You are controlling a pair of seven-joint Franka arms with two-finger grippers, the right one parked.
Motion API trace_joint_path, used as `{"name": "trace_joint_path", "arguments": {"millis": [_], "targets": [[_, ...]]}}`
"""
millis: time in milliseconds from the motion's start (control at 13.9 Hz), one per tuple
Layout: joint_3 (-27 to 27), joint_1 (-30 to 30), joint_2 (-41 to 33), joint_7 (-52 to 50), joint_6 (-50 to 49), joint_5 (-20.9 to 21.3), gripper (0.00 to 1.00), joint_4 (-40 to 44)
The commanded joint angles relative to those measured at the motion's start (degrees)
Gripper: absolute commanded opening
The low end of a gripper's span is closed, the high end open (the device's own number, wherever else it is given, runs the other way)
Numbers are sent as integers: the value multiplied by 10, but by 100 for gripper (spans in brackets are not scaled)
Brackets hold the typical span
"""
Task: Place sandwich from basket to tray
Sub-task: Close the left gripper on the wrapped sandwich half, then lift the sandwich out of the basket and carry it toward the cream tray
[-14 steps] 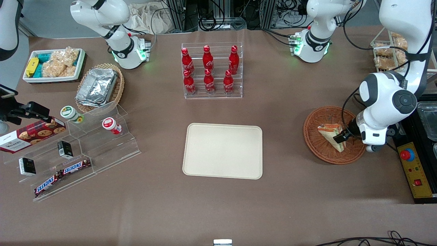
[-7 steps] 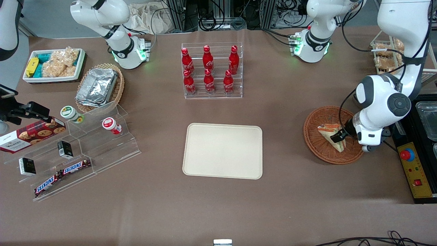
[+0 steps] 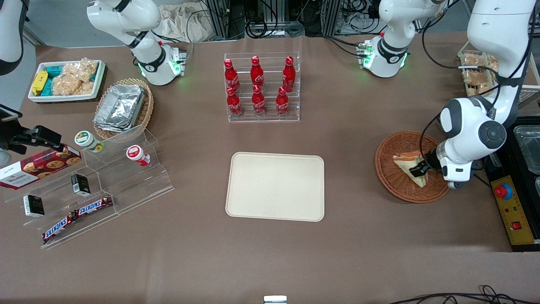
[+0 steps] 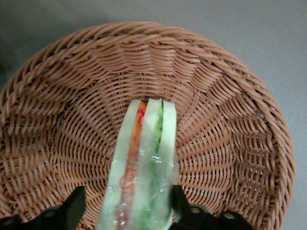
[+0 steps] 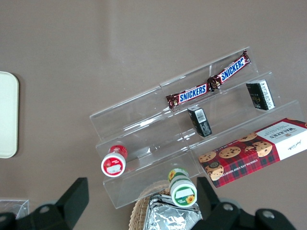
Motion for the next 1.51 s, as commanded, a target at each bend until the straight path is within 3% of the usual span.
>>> {"name": "trace_joint_path", "arguments": {"millis": [0,288,432,721,937,1441], "targets": [[-2,1,-5,1,7,10,18,1],[-2,1,-13,7,0,27,0,5],[-2,1,-26,32,-27,27,0,20],[-6,-4,-31,97,-254,25,0,173],[-16,-16,-18,155,-369,25,0,292],[-16,-179,19,180,-433,16,0,394]]}}
